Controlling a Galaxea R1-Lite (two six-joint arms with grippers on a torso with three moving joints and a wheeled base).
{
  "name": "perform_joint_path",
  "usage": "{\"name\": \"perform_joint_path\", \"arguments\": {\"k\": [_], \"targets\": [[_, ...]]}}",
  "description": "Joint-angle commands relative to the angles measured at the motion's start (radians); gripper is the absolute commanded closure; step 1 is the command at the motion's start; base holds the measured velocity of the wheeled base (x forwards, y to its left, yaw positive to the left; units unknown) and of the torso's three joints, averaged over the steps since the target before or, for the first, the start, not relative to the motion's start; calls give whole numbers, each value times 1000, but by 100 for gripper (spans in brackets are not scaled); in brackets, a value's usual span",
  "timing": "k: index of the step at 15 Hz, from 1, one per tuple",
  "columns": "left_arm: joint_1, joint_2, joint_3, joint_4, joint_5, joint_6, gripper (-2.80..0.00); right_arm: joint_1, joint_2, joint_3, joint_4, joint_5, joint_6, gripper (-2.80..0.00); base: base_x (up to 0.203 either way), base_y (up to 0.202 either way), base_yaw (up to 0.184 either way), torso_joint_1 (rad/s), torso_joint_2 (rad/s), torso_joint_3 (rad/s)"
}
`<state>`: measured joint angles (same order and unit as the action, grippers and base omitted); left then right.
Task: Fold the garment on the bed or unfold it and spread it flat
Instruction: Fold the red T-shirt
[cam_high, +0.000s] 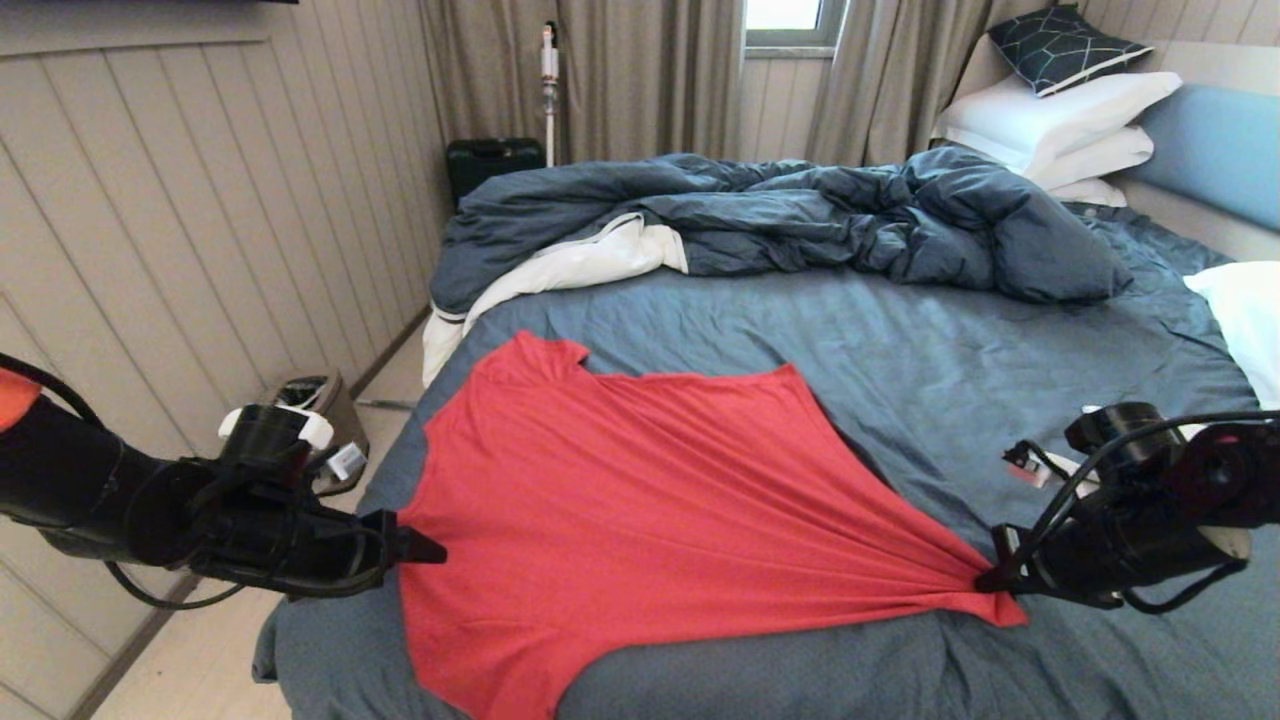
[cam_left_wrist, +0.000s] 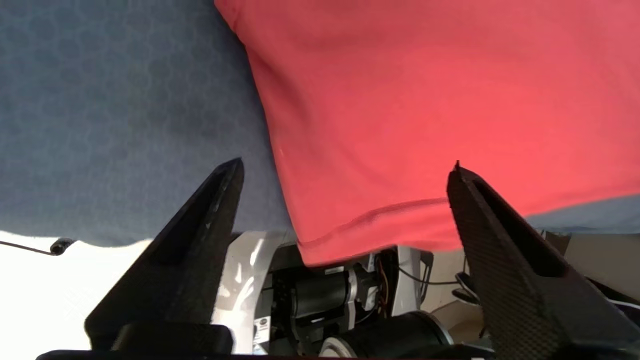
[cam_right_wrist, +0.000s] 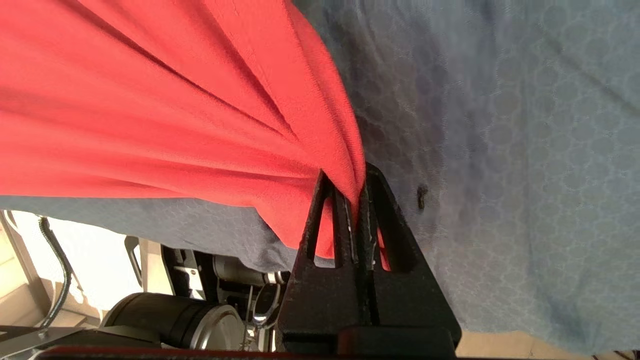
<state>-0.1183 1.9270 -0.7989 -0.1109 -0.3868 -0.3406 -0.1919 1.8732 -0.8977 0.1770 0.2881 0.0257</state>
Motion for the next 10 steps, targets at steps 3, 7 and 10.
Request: {"name": "perform_joint_path", "arguments": {"k": [3,7,10], "targets": [[0,90,-24,-44,0,-2,-280,3,0,-4,0,2,1,0,0,0,0,0,0,0],[-6,106,-66,-44,-1,-12,-280,2,7,-6,-20,0,0,0,0,0,0,0,0,0],[-24,97,-63,-42,-1,-11,0,0,11,-6,-25,0,0,0,0,0,0,0,0,0]]}}
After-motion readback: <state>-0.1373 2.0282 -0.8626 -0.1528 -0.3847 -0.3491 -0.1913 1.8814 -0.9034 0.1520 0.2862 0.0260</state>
